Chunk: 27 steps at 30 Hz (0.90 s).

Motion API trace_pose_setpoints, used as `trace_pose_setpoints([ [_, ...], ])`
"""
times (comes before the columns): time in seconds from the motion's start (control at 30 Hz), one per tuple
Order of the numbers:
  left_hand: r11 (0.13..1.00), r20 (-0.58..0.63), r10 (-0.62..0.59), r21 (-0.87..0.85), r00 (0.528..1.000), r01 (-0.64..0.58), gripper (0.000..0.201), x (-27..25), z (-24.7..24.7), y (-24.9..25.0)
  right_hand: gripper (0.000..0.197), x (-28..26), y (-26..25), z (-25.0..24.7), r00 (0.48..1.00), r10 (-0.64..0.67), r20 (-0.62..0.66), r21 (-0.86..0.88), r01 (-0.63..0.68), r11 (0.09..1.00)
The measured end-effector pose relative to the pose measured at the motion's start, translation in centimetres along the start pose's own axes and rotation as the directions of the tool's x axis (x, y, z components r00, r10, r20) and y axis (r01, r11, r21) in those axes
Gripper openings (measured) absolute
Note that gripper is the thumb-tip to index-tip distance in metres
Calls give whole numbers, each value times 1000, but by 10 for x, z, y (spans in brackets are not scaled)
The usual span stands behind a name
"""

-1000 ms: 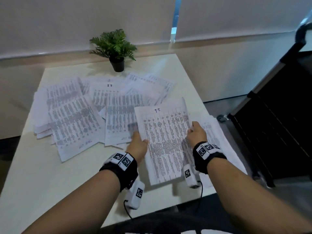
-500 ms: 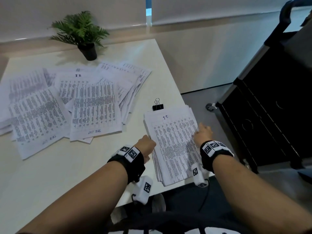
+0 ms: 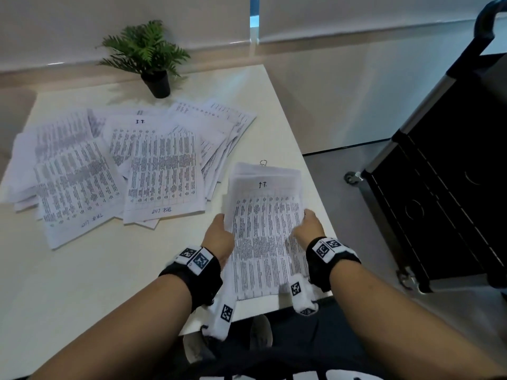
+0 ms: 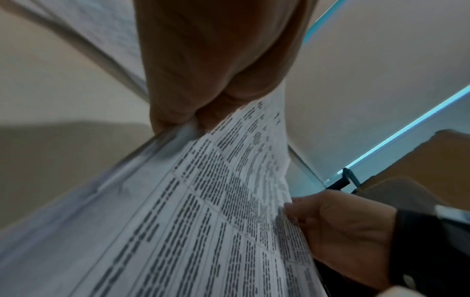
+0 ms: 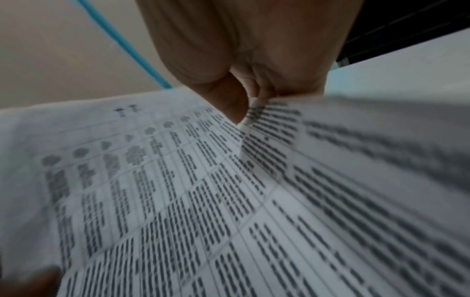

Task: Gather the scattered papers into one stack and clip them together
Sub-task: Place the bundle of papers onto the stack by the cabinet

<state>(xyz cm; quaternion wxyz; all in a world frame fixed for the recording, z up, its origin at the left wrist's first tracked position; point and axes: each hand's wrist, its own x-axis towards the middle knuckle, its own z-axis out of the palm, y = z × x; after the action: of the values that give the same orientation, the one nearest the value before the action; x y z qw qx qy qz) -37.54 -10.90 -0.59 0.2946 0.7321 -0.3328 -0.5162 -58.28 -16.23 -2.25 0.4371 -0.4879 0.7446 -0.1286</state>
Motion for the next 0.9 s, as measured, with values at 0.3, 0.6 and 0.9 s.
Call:
trace_pose_setpoints([
  [0.3, 826, -219, 386, -350, 896, -441, 64, -33, -51, 71, 38, -44, -105, -46, 864, -455, -216, 677, 468, 568],
  [0.6, 746, -310, 357, -473, 881, -469, 52, -25, -45, 63, 70, -43, -100, -36, 888, -421, -187, 733, 411, 541],
  [0.9, 921, -257, 326, -128, 910, -367, 31, 2, -41, 41, 24, -12, -66, -19, 933, -346, -97, 275, 359, 892],
])
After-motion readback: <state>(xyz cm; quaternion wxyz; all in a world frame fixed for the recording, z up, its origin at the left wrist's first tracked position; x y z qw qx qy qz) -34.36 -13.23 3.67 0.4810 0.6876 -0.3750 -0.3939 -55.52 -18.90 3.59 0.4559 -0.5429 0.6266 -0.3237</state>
